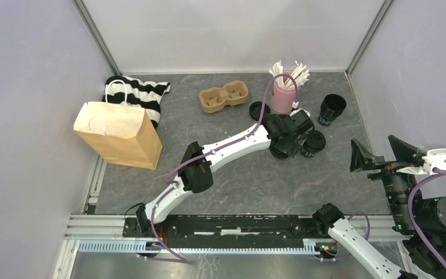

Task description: Pack the takeout coffee

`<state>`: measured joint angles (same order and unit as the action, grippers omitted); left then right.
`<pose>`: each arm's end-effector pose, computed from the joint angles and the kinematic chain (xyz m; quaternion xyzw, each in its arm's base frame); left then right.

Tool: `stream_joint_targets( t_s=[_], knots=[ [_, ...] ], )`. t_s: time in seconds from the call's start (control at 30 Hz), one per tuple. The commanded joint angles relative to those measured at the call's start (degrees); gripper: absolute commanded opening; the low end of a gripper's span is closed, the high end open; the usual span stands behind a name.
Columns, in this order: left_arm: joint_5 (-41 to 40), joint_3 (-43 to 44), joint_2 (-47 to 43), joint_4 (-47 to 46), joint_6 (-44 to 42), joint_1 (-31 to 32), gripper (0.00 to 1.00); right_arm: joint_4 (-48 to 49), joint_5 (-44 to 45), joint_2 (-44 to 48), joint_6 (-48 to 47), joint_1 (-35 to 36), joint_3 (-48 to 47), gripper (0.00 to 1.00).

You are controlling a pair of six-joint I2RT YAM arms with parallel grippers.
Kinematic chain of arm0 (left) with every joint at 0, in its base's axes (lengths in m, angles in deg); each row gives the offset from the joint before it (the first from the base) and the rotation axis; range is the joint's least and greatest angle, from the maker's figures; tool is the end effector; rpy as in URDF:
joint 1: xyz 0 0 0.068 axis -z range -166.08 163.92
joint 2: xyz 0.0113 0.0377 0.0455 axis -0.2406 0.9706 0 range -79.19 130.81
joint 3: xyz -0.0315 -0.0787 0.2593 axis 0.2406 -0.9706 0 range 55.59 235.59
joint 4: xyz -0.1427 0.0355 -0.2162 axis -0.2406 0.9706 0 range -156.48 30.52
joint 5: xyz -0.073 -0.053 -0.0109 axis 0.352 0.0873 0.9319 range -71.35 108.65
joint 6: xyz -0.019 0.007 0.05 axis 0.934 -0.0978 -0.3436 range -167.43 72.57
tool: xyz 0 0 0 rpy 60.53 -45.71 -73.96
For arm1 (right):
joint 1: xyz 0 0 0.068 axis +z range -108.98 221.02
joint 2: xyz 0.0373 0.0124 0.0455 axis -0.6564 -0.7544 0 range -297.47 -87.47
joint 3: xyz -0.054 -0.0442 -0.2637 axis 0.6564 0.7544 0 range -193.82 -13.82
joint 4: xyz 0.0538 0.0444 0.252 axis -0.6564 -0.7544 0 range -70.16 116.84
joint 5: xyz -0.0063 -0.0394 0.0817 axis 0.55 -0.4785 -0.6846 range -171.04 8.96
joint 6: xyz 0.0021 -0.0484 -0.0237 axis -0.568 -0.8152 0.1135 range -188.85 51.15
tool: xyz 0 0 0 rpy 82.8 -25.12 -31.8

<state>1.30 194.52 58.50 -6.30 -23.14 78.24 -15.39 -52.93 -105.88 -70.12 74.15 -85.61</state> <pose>0.2325 -0.4592 0.2640 0.2880 0.9088 -0.0809 0.2909 -0.0151 -0.0299 0.4497 -0.0030 0.6440 0.0573 0.7629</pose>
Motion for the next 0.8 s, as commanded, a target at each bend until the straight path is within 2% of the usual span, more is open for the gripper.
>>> stream_joint_targets(
  t_s=[0.0, 0.17, 0.37, 0.77],
  knots=[
    [0.84, 2.81, 0.80, -0.68, -1.94, 0.33, 0.71, -1.25, 0.37, 0.52, 1.19, 0.10, -0.02, 0.98],
    [1.79, 3.18, 1.26, -0.95, -3.36, 0.31, 0.85, -2.05, 0.40, 1.71, 3.29, 0.08, 0.68, 0.98],
    [1.72, 3.69, 0.62, -1.03, -3.94, 0.35, 0.96, -2.56, 0.44, 1.83, 3.25, 0.09, 0.46, 0.98],
    [4.37, 2.94, -3.20, -1.56, -3.18, 0.32, 1.00, -1.72, -1.27, 1.29, 4.09, 0.07, 2.37, 0.98]
  ],
)
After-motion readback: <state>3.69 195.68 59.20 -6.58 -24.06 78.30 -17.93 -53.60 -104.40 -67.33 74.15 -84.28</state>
